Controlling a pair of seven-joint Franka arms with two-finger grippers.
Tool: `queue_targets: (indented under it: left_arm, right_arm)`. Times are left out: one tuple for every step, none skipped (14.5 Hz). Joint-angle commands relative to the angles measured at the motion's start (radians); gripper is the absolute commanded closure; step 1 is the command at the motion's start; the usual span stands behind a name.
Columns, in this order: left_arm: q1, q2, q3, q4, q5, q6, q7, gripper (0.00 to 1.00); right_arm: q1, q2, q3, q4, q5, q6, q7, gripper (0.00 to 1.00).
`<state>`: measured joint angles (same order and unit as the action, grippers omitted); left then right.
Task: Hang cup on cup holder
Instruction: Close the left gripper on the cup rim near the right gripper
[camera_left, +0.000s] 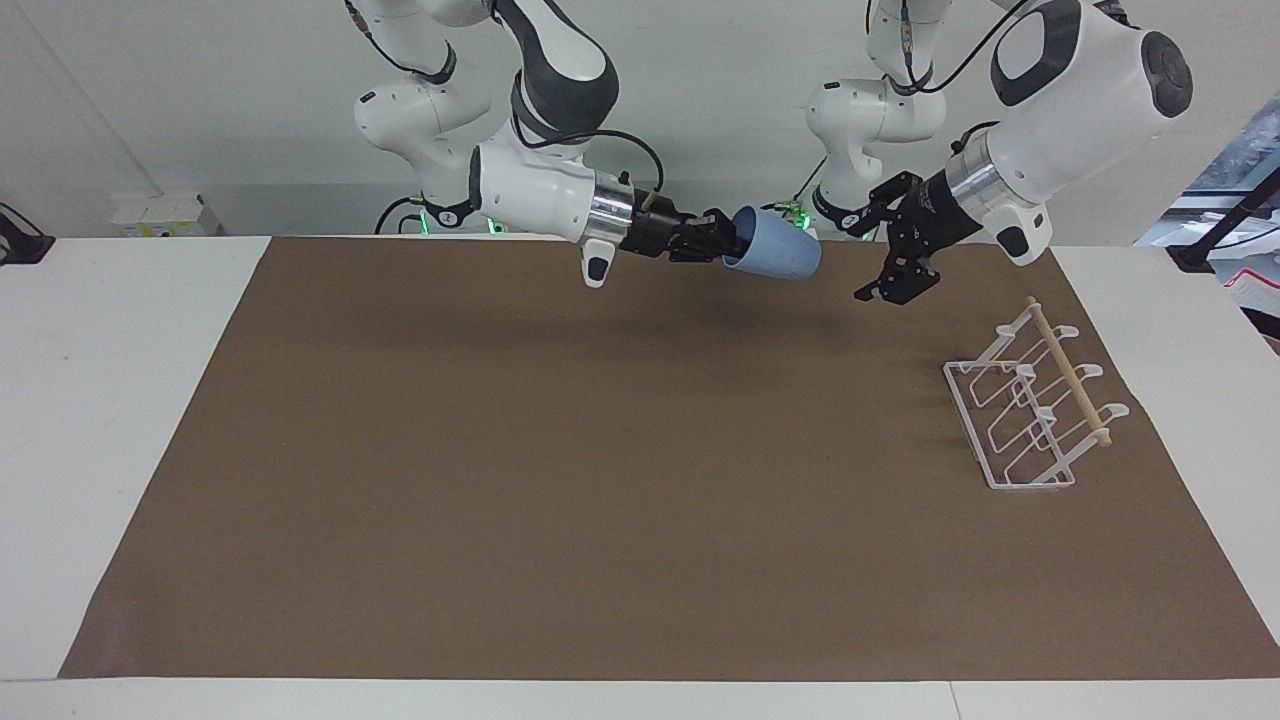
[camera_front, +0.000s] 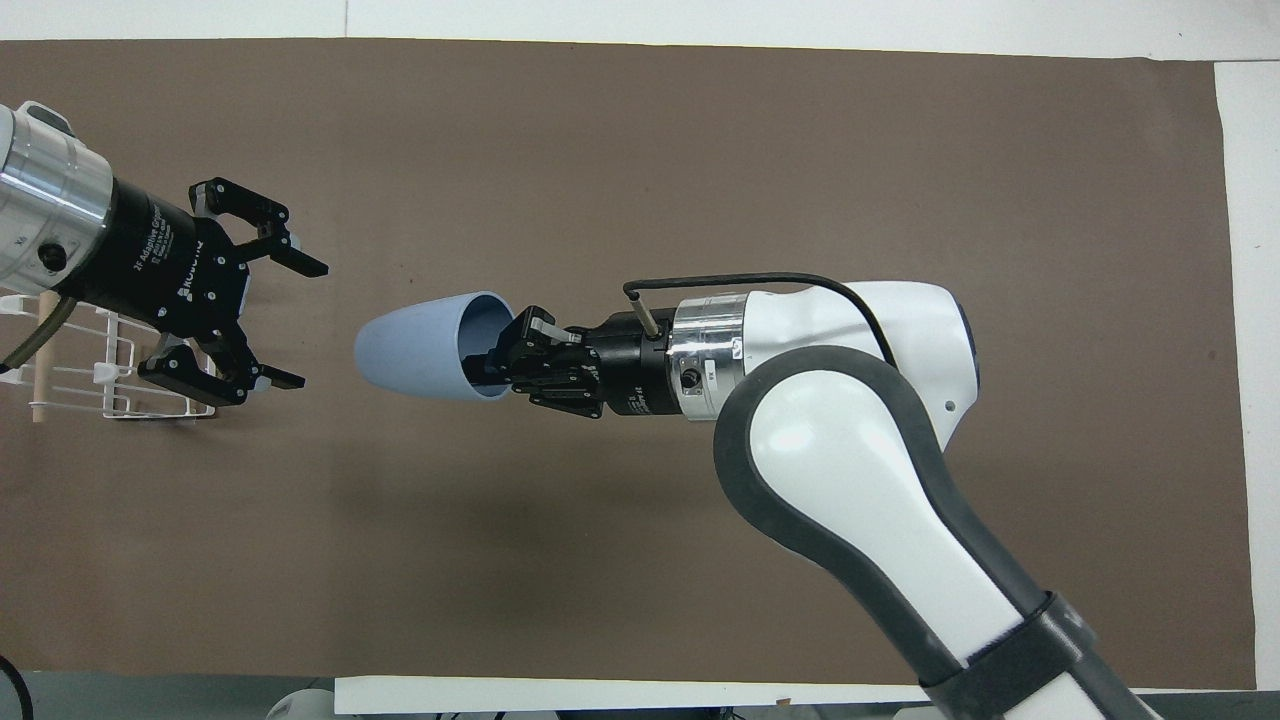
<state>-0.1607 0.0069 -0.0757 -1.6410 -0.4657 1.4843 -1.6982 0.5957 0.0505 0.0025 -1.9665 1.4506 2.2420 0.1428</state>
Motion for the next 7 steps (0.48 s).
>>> queue_targets:
  left_arm:
    - [-0.011, -0.015, 0.001, 0.007, -0.040, -0.001, -0.021, 0.00]
    - [-0.013, -0.009, -0.006, 0.029, -0.047, -0.004, -0.024, 0.00]
    - [-0.014, -0.004, -0.006, 0.047, -0.054, -0.010, -0.029, 0.00]
    - [-0.014, -0.004, -0.007, 0.053, -0.063, -0.016, -0.043, 0.00]
    - [-0.014, -0.004, -0.016, 0.055, -0.065, -0.027, -0.058, 0.00]
    - [-0.013, -0.007, -0.030, 0.056, -0.065, -0.032, -0.067, 0.00]
    - [-0.014, -0.008, -0.036, 0.056, -0.065, -0.032, -0.081, 0.00]
  right_arm:
    - [-0.005, -0.004, 0.007, -0.003, 0.024, 0.004, 0.009, 1.00]
    - [-0.005, -0.004, 0.007, -0.003, 0.024, 0.004, 0.009, 1.00]
    - [-0.005, -0.004, 0.007, -0.003, 0.024, 0.004, 0.009, 1.00]
    - [-0.005, -0.004, 0.007, -0.003, 0.024, 0.004, 0.009, 1.00]
    - [-0.005, -0.004, 0.008, -0.003, 0.024, 0.005, 0.009, 1.00]
    - [-0.005, -0.004, 0.008, -0.003, 0.024, 0.005, 0.008, 1.00]
    - [-0.005, -0.004, 0.008, -0.003, 0.024, 0.005, 0.008, 1.00]
